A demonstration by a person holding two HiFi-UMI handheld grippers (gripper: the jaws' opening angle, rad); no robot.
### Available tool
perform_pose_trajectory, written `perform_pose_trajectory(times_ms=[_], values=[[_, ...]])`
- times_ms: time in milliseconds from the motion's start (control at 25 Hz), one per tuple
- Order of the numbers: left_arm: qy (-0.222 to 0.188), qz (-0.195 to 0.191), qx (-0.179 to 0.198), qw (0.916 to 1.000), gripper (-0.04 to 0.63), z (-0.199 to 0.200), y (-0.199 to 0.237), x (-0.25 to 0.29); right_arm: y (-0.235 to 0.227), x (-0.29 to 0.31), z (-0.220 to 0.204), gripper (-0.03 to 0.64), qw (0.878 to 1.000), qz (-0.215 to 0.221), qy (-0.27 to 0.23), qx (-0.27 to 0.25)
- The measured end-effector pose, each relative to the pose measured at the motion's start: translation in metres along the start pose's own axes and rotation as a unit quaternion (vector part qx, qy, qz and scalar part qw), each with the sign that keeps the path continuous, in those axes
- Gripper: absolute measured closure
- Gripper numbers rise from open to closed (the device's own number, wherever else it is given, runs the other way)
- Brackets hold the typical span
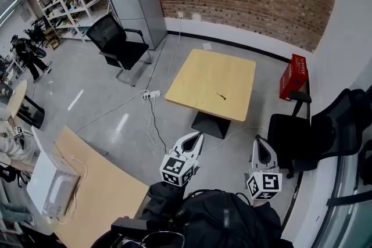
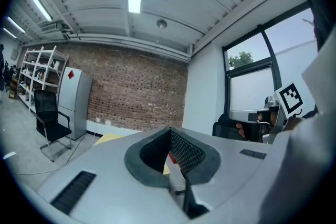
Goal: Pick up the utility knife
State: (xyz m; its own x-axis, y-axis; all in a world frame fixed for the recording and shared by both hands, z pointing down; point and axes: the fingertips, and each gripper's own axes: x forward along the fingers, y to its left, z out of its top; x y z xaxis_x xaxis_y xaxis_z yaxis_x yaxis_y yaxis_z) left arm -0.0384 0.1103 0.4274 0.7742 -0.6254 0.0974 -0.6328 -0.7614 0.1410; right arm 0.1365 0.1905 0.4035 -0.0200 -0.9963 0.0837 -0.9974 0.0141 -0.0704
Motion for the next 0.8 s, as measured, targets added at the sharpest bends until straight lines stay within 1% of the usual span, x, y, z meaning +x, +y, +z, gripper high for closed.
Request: perform_pose_trajectory(times_ms=[160, 400, 600, 800], values=[[0.012, 0.009, -0.004, 0.9999, 0.594, -0.014, -0.008, 0.000, -0.002, -0.004, -0.012, 0.614, 1.000, 0.012, 0.012, 0.004], [0.033, 0.011, -0.006, 0.9994, 0.594, -0.029, -0.023, 0.000, -0.012, -0.004, -0.025, 0.614, 0.999, 0.022, 0.026, 0.022], [0.034, 0.015, -0.004, 0.9993, 0.594, -0.028, -0.015, 0.000, -0.002, 0.007, -0.023, 0.614, 0.999, 0.034, 0.020, 0.023], [0.040, 0.006, -0.004, 0.9992, 0.594, -0.030, 0.001, 0.014, -0.003, 0.029, -0.030, 0.614, 0.999, 0.028, 0.026, 0.028]])
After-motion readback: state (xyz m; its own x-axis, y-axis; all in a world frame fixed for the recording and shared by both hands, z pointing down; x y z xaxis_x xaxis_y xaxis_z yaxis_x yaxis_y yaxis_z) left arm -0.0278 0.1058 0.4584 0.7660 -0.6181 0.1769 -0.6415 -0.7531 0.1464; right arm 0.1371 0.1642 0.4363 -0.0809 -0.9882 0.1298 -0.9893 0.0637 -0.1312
